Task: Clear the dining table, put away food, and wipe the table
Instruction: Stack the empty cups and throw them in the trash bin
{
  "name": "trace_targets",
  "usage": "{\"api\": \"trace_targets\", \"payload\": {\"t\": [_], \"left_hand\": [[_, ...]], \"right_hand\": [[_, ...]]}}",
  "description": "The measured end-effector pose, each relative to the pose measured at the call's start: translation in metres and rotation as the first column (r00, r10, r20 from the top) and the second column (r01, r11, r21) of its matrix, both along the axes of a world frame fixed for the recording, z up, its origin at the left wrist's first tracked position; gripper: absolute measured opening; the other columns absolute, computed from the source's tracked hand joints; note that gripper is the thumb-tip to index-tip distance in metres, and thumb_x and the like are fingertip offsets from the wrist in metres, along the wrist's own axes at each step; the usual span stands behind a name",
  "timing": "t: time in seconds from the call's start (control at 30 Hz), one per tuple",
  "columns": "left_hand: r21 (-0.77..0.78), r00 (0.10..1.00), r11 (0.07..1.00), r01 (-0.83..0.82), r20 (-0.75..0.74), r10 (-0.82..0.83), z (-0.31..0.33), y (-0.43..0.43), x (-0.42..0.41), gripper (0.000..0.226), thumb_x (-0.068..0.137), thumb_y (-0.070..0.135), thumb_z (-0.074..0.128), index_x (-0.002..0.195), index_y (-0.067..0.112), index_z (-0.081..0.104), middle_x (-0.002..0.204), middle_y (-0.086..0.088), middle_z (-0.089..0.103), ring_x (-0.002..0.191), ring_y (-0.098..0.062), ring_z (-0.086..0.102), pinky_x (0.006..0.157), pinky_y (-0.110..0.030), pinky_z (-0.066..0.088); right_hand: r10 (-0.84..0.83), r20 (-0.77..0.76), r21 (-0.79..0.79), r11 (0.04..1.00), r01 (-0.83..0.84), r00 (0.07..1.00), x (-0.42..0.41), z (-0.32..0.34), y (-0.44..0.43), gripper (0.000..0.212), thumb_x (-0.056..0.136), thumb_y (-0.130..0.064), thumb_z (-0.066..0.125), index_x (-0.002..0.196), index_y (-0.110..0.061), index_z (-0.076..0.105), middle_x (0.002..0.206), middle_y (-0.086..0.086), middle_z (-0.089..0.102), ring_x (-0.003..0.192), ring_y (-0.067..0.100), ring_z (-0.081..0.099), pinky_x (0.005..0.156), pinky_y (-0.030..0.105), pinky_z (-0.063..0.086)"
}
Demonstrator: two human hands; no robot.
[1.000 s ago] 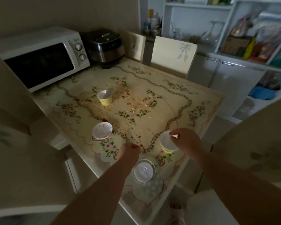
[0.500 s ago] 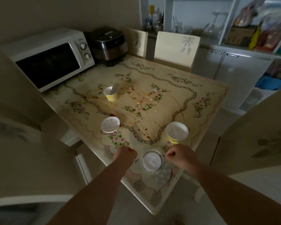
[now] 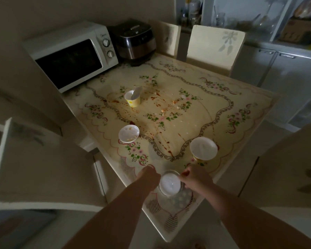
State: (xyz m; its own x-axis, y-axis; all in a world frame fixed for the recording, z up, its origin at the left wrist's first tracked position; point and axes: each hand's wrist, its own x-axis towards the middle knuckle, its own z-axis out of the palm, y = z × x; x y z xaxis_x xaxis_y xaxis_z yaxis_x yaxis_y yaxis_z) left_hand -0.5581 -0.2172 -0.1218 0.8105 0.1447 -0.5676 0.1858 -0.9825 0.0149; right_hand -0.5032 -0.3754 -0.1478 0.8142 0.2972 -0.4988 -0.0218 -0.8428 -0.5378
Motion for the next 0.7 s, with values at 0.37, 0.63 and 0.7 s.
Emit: {"api": "trace_targets", "payload": {"t": [0.37, 0.63, 0.7], "left_hand": [[0.268, 0.962, 0.925, 0.27, -0.044, -0.268, -0.008, 0.035, 0.029, 0.031, 0.096, 0.016, 0.053, 0.124, 0.004, 0.055, 0.125, -0.01, 0.06, 0.116, -0.026, 0.057, 0.096, -0.036, 0.045], [0.444, 0.868, 0.76, 0.475, -0.096, -0.487, -0.008, 0.092, 0.083, 0.031, 0.095, 0.003, 0.046, 0.125, -0.001, 0.053, 0.129, -0.015, 0.057, 0.122, -0.032, 0.054, 0.096, -0.041, 0.044], [0.524, 0.792, 0.63, 0.573, -0.159, -0.589, -0.011, 0.106, 0.099, 0.036, 0.093, 0.001, 0.05, 0.128, -0.005, 0.049, 0.134, -0.02, 0.052, 0.125, -0.035, 0.051, 0.095, -0.042, 0.046]], "right_hand": [[0.092, 0.039, -0.063, 0.994, -0.089, 0.995, 0.004, 0.02, 0.017, 0.024, 0.074, -0.041, 0.076, 0.086, -0.023, 0.064, 0.081, -0.008, 0.07, 0.076, 0.006, 0.067, 0.074, 0.025, 0.056], [0.181, 0.093, -0.139, 0.976, -0.167, 0.979, 0.0, 0.018, 0.031, 0.009, 0.077, -0.027, 0.075, 0.081, -0.02, 0.07, 0.075, -0.008, 0.07, 0.07, 0.004, 0.063, 0.072, 0.018, 0.052], [0.143, 0.086, -0.166, 0.978, -0.128, 0.986, -0.001, 0.016, 0.036, 0.012, 0.081, -0.025, 0.068, 0.071, -0.025, 0.062, 0.068, -0.011, 0.061, 0.067, 0.003, 0.059, 0.067, 0.016, 0.048]]}}
